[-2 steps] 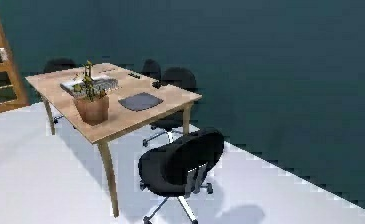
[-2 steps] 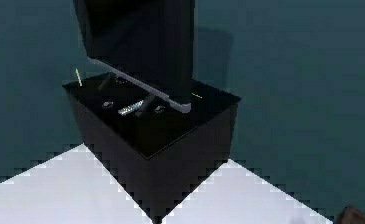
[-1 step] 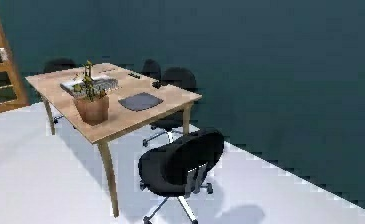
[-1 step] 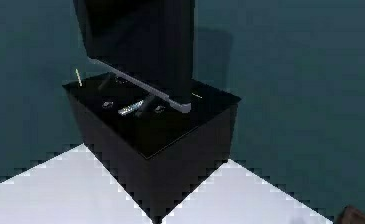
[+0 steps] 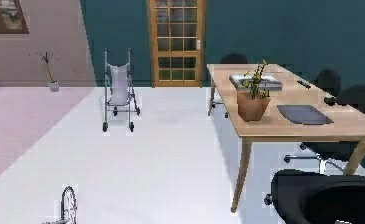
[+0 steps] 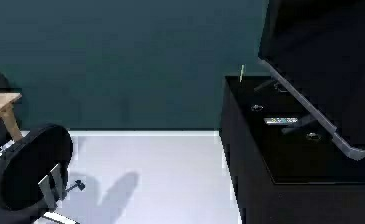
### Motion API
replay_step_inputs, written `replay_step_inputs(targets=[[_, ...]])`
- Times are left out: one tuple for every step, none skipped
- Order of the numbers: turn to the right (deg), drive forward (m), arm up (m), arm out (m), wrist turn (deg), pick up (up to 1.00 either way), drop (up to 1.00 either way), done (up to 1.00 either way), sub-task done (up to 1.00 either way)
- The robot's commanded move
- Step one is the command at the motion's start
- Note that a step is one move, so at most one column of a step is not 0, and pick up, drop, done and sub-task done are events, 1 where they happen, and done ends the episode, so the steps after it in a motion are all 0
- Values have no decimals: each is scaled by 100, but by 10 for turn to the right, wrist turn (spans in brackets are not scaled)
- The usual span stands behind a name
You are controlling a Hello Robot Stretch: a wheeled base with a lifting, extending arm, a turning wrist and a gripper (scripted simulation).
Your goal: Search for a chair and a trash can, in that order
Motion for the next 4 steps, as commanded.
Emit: replay_step_inputs(targets=[[-450,0,0,0,0,0,0,0,0],[-450,0,0,0,0,0,0,0,0],[-240,0,0,0,0,0,0,0,0],[0,30,0,0,0,0,0,0,0]])
